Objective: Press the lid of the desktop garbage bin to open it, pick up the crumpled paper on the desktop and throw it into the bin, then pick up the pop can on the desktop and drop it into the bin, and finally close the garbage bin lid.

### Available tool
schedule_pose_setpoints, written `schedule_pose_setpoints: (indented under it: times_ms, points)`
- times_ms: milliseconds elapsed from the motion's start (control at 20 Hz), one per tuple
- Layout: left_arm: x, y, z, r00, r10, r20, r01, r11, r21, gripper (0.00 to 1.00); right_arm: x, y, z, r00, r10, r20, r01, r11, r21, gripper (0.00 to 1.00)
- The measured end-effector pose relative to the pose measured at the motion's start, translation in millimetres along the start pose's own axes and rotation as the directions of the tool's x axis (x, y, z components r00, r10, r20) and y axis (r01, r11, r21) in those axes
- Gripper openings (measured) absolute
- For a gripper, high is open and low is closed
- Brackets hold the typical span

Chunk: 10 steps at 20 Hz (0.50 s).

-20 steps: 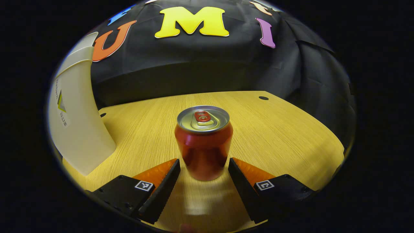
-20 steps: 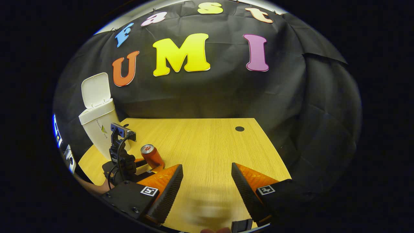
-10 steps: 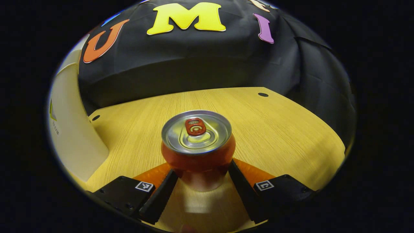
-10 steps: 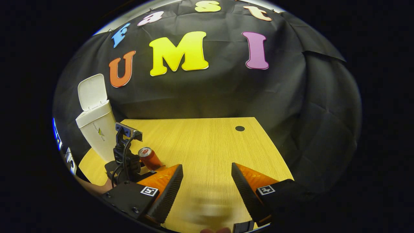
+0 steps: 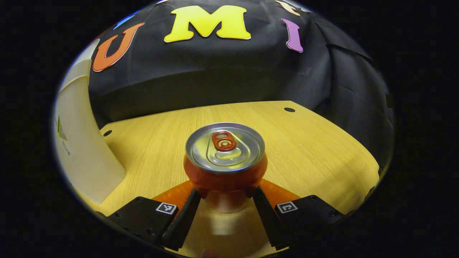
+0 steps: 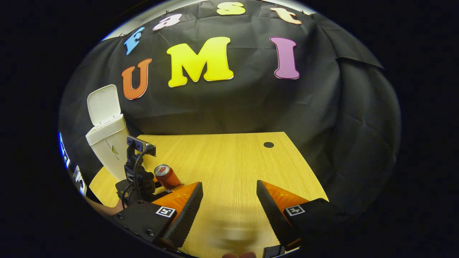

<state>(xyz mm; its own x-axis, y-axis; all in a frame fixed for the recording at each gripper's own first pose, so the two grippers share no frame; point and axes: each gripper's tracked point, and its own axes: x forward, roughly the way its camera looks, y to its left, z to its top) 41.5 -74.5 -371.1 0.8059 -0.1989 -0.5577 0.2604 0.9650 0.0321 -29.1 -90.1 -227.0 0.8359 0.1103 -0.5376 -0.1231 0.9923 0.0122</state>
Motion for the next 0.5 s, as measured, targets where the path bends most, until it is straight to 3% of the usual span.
schedule_pose_setpoints:
  times_ms: [500]
  points:
    - [-82.0, 40.7, 153.5, 0.973, 0.07, 0.219, -0.07, 0.997, -0.008, 0.85, -19.1, 28.0, 48.0, 0.992, 0.032, 0.125, -0.029, 0.999, -0.024, 0.95]
